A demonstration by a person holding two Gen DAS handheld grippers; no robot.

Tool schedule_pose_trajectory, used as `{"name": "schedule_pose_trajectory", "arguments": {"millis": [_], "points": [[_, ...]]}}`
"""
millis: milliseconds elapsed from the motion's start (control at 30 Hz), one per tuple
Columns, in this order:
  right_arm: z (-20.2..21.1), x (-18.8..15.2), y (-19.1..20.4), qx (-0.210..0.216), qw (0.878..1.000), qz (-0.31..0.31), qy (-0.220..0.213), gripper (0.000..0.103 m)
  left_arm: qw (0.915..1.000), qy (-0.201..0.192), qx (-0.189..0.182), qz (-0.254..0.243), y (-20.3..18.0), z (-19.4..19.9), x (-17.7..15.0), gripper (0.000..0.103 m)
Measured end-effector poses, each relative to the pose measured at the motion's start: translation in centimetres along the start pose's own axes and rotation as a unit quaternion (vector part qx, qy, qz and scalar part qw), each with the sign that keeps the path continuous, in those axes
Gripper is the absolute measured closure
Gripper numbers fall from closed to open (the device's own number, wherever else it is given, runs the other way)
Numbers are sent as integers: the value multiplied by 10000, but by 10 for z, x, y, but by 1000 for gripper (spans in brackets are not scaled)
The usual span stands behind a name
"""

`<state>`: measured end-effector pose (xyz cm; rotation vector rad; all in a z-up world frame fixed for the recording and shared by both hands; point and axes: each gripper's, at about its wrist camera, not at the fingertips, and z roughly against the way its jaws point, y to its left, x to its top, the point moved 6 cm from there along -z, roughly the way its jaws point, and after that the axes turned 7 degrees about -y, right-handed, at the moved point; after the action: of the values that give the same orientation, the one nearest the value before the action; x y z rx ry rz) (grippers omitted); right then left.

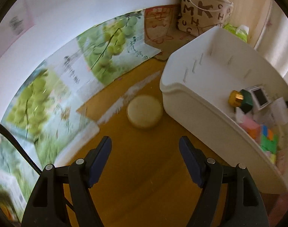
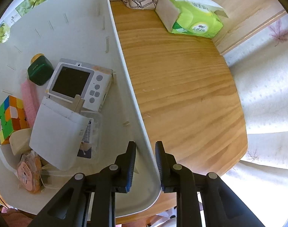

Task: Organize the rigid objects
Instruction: 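Move the open left tool to the round yellow lid, then close the left tool on the round yellow lid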

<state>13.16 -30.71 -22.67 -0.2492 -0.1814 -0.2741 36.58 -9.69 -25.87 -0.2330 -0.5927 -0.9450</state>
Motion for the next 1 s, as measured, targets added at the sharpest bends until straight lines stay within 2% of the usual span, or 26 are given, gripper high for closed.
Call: {"name": "schedule_pose_trajectory", "arguments": {"millis": [267,467,867,1000], "points": [[-4,0,1,-72,9998,23,205,81,9985,-72,-91,-543,2,-32,7,26],[-5,0,0,-105,9995,-12,299,81,9959,-67,-359,-832,-2,-46,13,26],[-6,1,1,-209,9988,-133,422,80,9881,-332,-831,-1251,-2,-59,21,25],[-6,1,1,-224,9985,-188,454,80,9877,-313,-1002,-1155,2,-59,20,26]]}}
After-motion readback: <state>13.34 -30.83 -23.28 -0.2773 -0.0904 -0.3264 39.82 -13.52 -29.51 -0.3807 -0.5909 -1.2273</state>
